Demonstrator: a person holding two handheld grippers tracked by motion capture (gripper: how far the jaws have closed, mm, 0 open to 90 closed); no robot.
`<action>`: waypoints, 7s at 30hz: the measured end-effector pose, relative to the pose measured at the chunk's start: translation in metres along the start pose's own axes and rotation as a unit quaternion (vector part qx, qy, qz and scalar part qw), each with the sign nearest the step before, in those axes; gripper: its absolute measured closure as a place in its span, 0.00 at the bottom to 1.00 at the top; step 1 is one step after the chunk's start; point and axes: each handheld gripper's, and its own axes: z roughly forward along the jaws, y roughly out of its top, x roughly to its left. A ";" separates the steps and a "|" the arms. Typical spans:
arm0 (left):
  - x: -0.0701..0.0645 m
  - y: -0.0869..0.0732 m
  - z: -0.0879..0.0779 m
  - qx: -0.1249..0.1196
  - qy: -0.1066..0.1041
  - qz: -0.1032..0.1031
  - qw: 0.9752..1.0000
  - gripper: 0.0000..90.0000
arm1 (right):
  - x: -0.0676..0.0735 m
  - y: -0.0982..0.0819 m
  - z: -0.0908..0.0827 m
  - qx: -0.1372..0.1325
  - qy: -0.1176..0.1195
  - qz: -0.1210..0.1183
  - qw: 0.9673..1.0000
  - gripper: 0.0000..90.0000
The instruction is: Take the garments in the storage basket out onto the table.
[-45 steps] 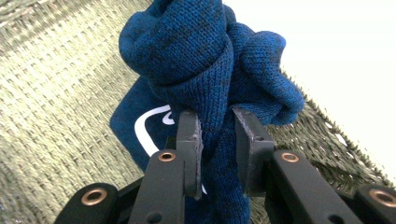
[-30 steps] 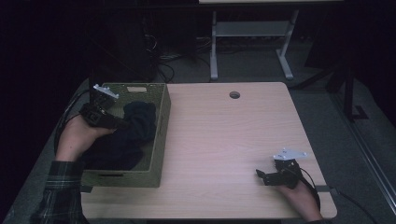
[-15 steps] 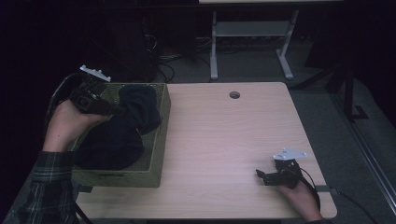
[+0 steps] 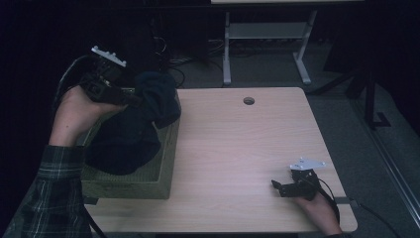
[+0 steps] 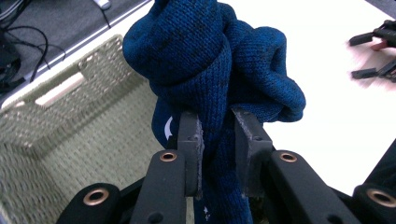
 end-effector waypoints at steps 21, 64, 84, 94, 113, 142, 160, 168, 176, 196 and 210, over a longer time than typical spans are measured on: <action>-0.044 0.066 -0.013 -0.010 -0.019 0.061 0.998 0.83 | 0.000 0.000 0.000 -0.001 0.000 0.001 1.000 0.10; -0.117 0.112 0.083 0.022 -0.104 0.128 0.986 0.83 | 0.000 0.000 0.000 0.000 0.000 0.002 1.000 0.11; -0.157 0.112 0.150 0.044 -0.159 0.147 0.975 0.83 | 0.000 0.000 0.000 -0.001 0.000 0.001 1.000 0.11; -0.176 0.114 0.176 0.043 -0.187 0.153 0.969 0.83 | 0.000 0.000 0.000 -0.001 0.000 0.000 1.000 0.11; -0.156 0.099 0.258 0.065 -0.191 0.131 0.971 0.82 | 0.000 0.000 0.000 -0.001 0.000 0.002 1.000 0.10; -0.106 0.070 0.309 0.087 -0.113 0.073 0.987 0.76 | 0.000 0.000 0.000 -0.001 0.000 0.000 1.000 0.10; -0.083 0.057 0.302 0.092 -0.054 0.044 0.993 0.45 | 0.000 0.000 0.000 -0.004 0.000 -0.001 1.000 0.10; -0.091 0.052 0.279 0.076 -0.055 0.054 0.994 0.57 | 0.000 0.000 0.000 -0.001 0.000 0.001 1.000 0.10; -0.108 0.036 0.273 0.091 -0.083 0.067 0.990 0.99 | 0.000 0.000 0.000 0.000 0.000 0.001 1.000 0.11; -0.108 -0.009 0.303 0.132 -0.057 0.048 0.988 1.00 | 0.000 0.000 0.000 -0.001 0.000 0.000 1.000 0.10; -0.112 -0.021 0.318 0.138 -0.088 0.039 0.986 1.00 | 0.000 0.000 0.000 -0.001 0.000 0.000 1.000 0.11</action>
